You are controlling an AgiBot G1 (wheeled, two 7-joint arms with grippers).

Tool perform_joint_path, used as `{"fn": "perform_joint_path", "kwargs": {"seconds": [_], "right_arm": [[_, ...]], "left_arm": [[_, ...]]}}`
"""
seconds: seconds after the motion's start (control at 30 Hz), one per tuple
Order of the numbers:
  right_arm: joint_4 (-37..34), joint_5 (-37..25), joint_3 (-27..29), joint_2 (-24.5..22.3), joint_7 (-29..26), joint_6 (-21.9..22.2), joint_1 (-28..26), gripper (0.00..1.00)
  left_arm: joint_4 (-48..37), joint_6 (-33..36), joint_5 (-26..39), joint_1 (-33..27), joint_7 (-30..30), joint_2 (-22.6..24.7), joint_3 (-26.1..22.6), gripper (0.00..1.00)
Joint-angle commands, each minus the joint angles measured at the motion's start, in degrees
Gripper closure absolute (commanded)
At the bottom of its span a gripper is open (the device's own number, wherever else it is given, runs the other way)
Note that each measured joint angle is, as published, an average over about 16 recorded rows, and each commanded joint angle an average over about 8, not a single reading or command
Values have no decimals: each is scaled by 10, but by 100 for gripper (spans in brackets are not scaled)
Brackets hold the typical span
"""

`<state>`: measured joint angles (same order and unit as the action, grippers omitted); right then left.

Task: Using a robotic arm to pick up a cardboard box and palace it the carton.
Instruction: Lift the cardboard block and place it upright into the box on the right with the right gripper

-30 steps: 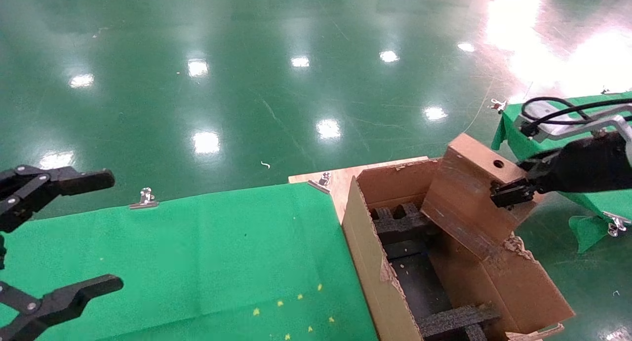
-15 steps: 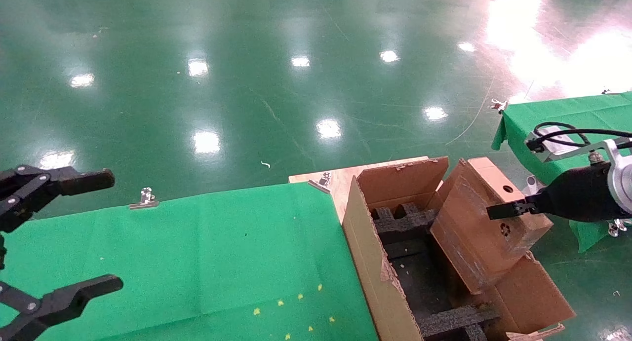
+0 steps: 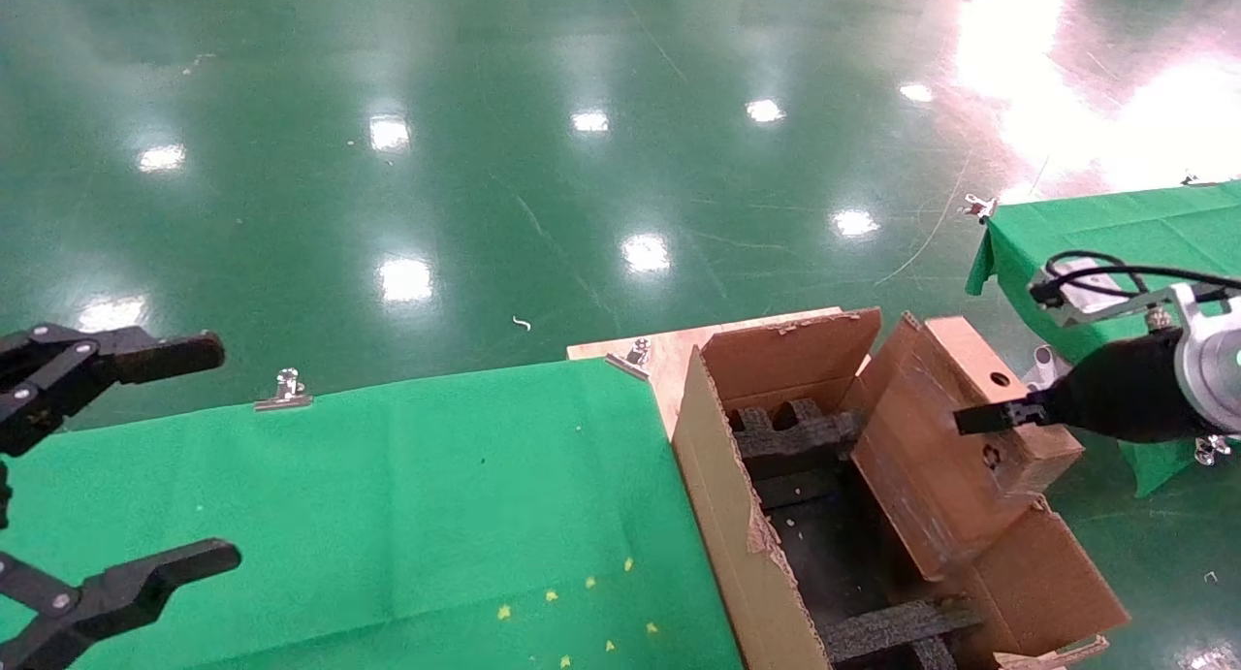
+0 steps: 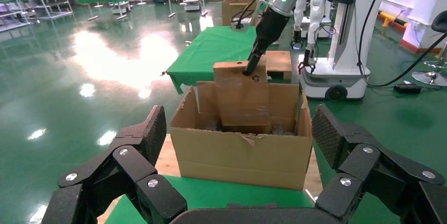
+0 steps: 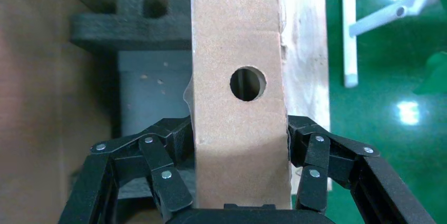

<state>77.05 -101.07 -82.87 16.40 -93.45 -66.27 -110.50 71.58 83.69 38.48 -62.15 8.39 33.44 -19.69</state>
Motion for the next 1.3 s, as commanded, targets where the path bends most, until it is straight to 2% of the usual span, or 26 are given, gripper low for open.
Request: {"fn": "perform_joint_path", "kwargs": {"seconds": [0.03,0.37,1.3], "right_arm": [[3,-10,-4,2,-12,3,5,100],[4,-39,-16,10,-37,20,23,100],[-29,-111,-67,59,-127,174,149,100]], "left_arm": [[0,0,0,0,0,0,0,0],[0,0,0,0,0,0,0,0],[0,0,0,0,0,0,0,0]]}}
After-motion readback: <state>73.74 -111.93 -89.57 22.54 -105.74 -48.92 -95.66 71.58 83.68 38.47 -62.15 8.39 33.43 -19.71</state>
